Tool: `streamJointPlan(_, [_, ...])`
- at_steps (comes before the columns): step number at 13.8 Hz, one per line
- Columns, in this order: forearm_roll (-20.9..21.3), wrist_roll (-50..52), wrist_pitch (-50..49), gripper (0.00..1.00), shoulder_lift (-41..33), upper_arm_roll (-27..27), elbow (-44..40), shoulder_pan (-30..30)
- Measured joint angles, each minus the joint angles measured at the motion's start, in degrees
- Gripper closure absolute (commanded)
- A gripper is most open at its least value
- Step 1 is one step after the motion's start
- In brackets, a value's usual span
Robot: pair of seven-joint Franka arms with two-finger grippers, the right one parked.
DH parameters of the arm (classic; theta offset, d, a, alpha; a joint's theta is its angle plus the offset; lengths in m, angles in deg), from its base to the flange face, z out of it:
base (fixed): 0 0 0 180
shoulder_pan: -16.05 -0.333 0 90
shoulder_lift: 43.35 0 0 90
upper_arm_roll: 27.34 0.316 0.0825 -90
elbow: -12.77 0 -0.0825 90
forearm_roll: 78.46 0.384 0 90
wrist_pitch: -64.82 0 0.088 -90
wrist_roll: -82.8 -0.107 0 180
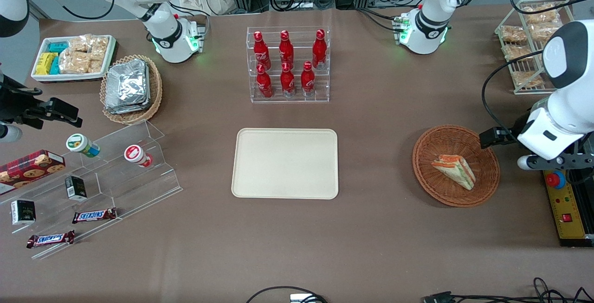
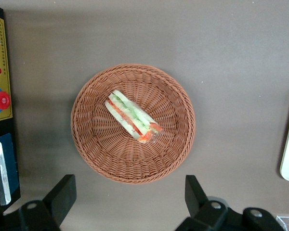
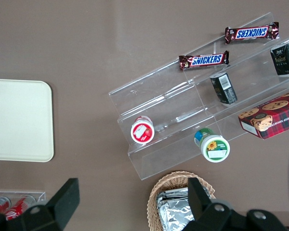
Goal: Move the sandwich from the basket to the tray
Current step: 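Move the left gripper from rest toward the wicker basket, then lower the open left gripper over the wrapped sandwich in the basket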
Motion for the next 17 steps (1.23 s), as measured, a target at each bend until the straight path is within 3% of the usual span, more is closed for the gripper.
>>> streamJointPlan(10, [0.2, 3.37, 0.12, 0.0, 1.44, 0.2, 0.67, -0.53])
streamJointPlan(13, [0.09, 13.75, 0.77, 0.0, 2.48, 0.25, 1.86, -1.93])
streamJointPlan(17, [0.06, 35.23, 5.35, 0.0, 6.71, -0.08, 2.53, -2.17])
